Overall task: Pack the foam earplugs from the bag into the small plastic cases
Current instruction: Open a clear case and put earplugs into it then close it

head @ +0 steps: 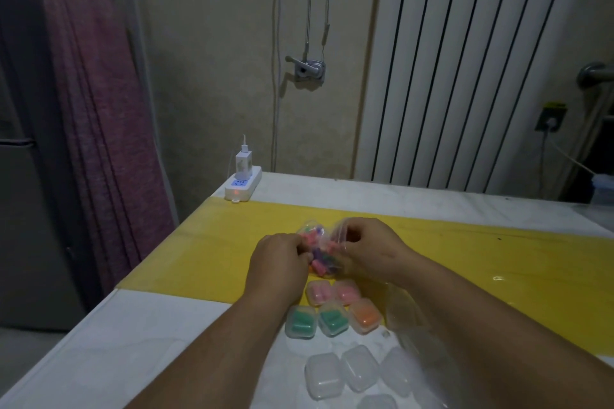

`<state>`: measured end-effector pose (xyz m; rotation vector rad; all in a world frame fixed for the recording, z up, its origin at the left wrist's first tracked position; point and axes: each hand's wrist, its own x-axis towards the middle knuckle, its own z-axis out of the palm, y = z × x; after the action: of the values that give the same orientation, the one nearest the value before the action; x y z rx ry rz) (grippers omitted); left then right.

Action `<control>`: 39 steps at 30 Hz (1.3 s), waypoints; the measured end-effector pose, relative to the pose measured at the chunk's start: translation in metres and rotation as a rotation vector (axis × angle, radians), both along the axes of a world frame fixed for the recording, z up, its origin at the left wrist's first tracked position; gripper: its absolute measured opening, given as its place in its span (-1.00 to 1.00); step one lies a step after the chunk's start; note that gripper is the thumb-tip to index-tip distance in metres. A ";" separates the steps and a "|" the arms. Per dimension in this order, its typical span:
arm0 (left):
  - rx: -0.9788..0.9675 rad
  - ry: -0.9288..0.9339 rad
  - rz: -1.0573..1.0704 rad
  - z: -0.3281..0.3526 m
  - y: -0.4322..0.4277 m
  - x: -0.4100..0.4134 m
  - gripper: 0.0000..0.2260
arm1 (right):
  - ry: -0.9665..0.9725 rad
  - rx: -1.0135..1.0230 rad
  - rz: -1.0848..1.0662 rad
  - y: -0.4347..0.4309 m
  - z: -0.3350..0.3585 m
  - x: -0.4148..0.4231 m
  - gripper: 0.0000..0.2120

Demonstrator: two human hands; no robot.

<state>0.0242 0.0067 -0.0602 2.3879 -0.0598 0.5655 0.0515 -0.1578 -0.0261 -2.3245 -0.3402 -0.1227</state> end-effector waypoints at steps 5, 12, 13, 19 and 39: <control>-0.022 0.087 -0.031 0.005 -0.002 -0.004 -0.74 | -0.032 0.010 -0.026 -0.003 0.000 -0.006 -0.83; -0.053 0.102 -0.005 0.008 -0.002 -0.008 -0.73 | 0.125 -0.056 0.142 0.001 0.002 -0.016 -0.75; -0.053 0.105 -0.005 0.008 -0.002 -0.008 -0.74 | 0.134 -0.051 0.158 0.001 0.001 -0.016 -0.71; -0.065 0.113 -0.030 0.008 -0.003 -0.007 -0.80 | 0.101 -0.077 0.107 0.004 -0.002 -0.014 -0.80; -0.067 0.101 -0.029 0.002 0.002 -0.001 -0.74 | 0.005 -0.164 0.095 0.013 -0.010 -0.014 -0.78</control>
<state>0.0233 0.0082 -0.0583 2.3427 -0.0311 0.4261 0.0376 -0.1448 -0.0363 -2.4644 -0.4728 -0.0431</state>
